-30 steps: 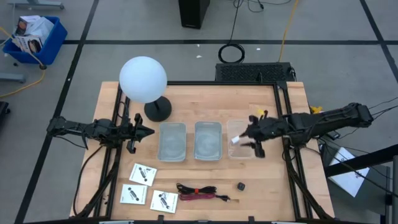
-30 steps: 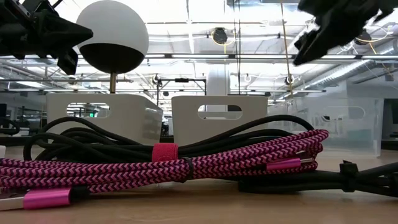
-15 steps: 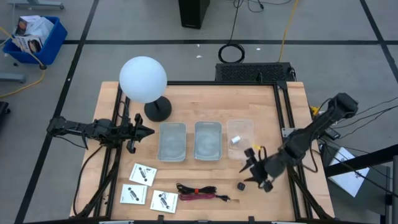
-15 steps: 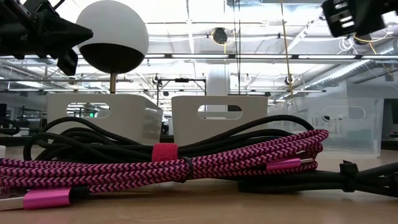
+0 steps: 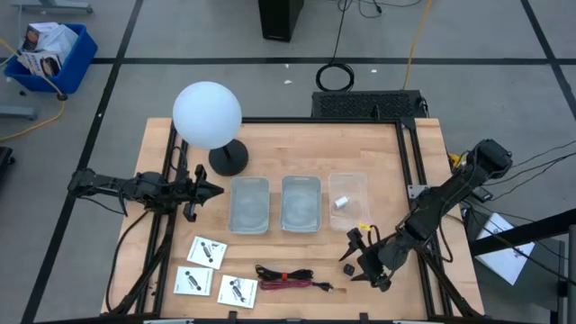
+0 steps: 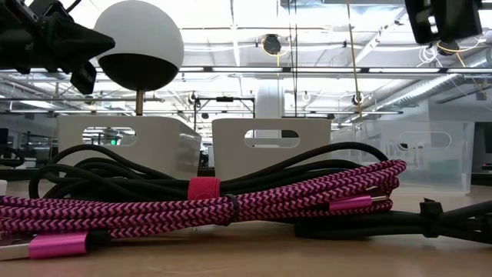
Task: Pick and place items into bin
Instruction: Put the black charger adapter into the transparent bin
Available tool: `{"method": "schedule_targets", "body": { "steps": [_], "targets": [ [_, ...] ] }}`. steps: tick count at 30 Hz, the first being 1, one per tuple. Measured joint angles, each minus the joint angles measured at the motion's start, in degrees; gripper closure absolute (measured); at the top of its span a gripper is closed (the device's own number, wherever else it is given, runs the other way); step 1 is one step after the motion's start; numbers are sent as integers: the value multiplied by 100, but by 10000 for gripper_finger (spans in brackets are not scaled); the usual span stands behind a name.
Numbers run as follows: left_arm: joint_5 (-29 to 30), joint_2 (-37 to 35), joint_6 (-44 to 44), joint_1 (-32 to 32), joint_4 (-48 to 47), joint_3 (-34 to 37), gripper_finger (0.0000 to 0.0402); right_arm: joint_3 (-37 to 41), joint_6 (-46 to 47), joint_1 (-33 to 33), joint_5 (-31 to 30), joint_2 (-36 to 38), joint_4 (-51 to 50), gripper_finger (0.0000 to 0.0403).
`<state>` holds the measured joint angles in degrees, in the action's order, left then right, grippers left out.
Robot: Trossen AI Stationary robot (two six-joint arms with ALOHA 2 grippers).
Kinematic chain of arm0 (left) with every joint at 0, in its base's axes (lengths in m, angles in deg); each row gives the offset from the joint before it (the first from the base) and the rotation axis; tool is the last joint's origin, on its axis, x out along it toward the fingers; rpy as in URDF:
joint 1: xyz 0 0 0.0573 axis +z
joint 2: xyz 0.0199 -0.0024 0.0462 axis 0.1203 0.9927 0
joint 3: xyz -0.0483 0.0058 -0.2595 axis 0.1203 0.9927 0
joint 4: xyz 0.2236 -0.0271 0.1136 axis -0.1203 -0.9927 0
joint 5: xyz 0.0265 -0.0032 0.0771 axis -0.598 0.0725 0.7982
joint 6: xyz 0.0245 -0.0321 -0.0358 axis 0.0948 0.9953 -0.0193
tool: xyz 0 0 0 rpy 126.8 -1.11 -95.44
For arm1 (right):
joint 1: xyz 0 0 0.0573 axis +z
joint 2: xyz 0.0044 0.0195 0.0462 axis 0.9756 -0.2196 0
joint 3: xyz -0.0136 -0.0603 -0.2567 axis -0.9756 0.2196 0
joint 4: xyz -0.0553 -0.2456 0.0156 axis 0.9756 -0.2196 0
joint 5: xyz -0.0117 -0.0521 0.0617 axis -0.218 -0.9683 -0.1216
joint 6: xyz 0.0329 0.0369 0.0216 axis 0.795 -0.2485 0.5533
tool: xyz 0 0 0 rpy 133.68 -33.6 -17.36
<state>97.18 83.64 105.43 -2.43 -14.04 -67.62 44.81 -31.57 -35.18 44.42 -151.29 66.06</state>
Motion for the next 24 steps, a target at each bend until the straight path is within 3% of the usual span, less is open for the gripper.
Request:
{"method": "schedule_targets", "body": {
  "steps": [24],
  "targets": [
    [3, 0, 118, -1, -87, 1, 380, 0, 30, -39, 284, -1081, -201, 116]
  ]
}}
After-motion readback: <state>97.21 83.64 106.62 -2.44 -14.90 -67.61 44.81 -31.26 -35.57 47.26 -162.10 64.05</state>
